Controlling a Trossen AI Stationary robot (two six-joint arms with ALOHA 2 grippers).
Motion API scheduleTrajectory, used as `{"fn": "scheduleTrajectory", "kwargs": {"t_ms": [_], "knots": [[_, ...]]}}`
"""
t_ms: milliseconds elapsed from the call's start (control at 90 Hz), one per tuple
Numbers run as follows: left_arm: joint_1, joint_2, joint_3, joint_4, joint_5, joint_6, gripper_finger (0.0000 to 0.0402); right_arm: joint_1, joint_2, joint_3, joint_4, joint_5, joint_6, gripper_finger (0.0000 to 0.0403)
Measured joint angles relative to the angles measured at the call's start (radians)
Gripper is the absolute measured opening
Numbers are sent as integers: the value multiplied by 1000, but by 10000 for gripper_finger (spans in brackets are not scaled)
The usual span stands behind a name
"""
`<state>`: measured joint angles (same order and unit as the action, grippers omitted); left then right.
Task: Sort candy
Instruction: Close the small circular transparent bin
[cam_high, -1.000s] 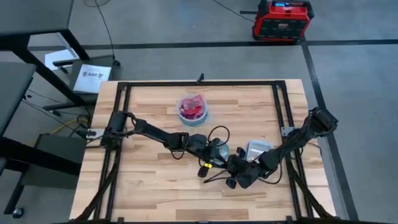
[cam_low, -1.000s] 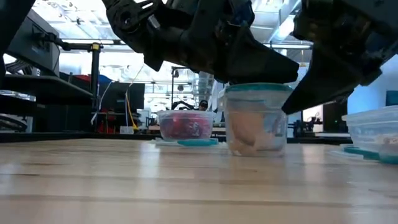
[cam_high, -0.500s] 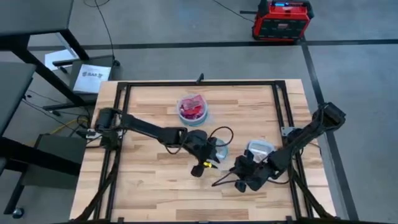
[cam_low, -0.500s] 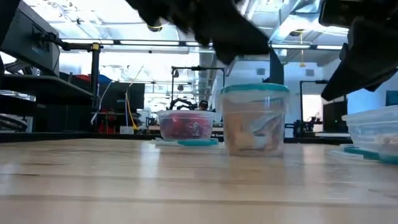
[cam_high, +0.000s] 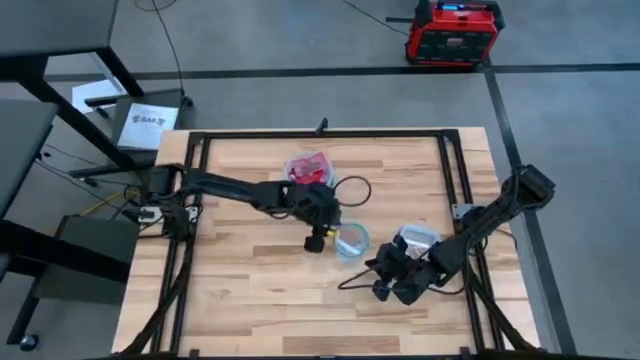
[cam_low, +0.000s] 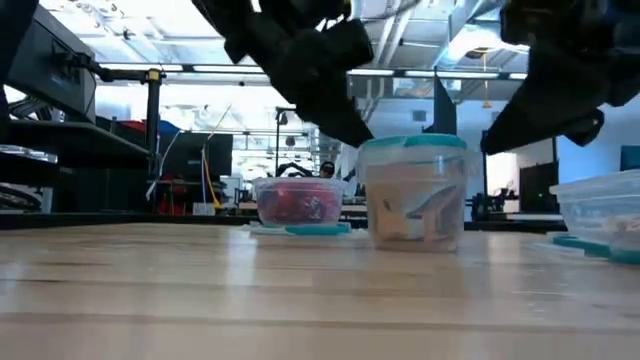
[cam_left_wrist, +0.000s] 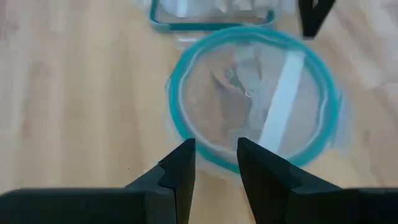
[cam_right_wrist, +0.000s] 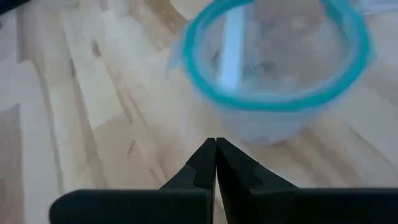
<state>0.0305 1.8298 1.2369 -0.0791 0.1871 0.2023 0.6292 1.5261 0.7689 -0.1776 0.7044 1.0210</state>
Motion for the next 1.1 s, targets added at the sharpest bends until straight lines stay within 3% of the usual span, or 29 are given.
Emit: {"fn": "scheduleTrajectory", "kwargs": {"t_ms": [378, 633, 744, 867, 967, 1100], "knots": [[-111, 16, 0, -15, 60, -161, 107, -85, -22, -3, -147, 4, 10, 0], [-151, 1, 22, -14, 2, -189, 107, -103, -63, -3, -190, -47, -24, 0], [-152, -15, 72, -68, -13, -169, 107, -65, -103, 2, -167, -54, -24, 0], [-144, -56, 112, -210, -100, -70, 107, 10, -119, 8, -79, -55, 22, 0], [-116, -98, 116, -278, -144, -3, 107, 58, -76, 8, 14, -63, 49, 0], [-54, -114, 75, -247, -152, 18, 107, 51, 16, 8, 112, -55, 52, 0]]}}
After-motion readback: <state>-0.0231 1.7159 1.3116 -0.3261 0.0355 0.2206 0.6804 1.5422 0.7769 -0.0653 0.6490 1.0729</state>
